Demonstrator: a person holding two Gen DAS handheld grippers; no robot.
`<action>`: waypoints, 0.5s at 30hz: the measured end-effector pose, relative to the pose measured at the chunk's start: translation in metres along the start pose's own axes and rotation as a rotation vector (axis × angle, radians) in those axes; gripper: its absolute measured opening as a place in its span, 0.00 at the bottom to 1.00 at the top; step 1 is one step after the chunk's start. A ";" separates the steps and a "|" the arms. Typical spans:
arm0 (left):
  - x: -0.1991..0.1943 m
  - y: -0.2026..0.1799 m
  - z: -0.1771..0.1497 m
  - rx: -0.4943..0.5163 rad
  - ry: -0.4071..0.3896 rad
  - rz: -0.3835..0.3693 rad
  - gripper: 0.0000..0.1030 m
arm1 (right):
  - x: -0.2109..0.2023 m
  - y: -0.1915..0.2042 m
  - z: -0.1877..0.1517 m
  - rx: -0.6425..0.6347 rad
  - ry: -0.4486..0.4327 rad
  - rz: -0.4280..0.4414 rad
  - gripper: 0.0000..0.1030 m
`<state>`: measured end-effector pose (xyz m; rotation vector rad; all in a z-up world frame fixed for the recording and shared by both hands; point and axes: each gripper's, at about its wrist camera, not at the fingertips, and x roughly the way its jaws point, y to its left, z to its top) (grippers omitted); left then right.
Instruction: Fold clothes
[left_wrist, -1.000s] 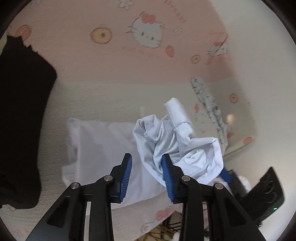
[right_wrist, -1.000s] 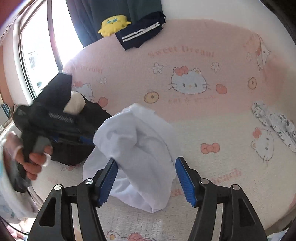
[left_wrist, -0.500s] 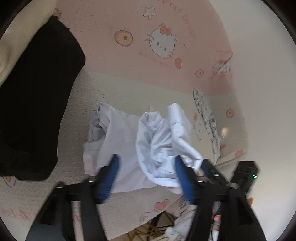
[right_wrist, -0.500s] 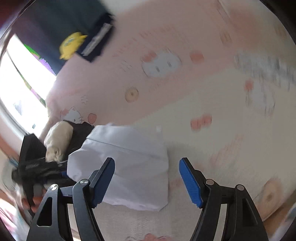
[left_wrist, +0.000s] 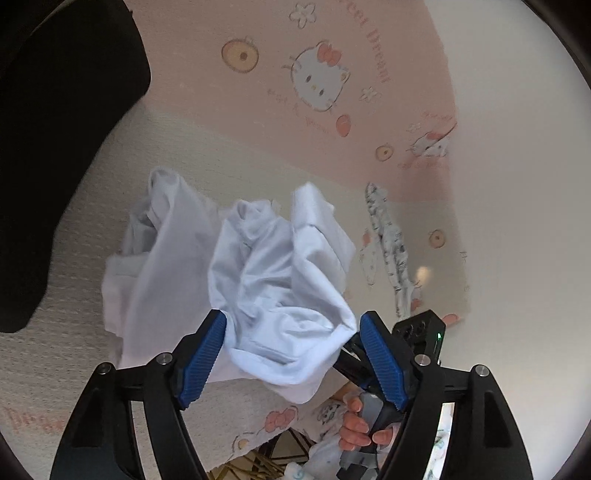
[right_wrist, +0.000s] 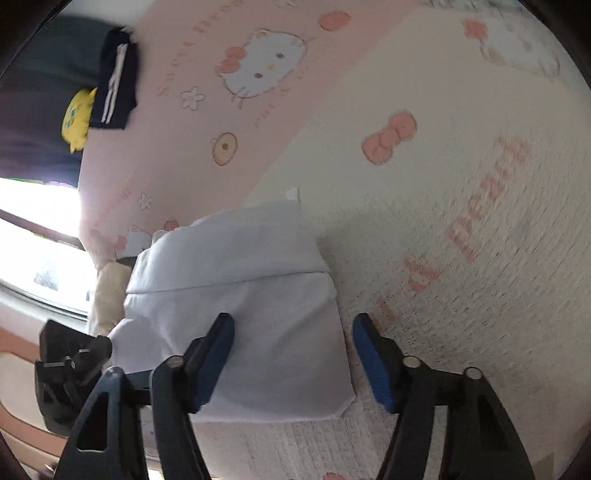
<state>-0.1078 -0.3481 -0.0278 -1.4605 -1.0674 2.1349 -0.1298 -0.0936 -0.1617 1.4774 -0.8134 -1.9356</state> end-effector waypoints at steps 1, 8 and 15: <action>0.005 -0.001 0.001 0.005 0.011 0.021 0.71 | 0.003 -0.004 0.000 0.025 0.011 0.009 0.54; 0.016 0.001 0.000 0.053 -0.020 0.089 0.39 | 0.009 -0.015 0.004 0.096 0.015 0.049 0.43; -0.016 -0.018 -0.005 0.109 -0.101 -0.007 0.35 | -0.007 0.012 -0.002 -0.004 -0.023 0.070 0.40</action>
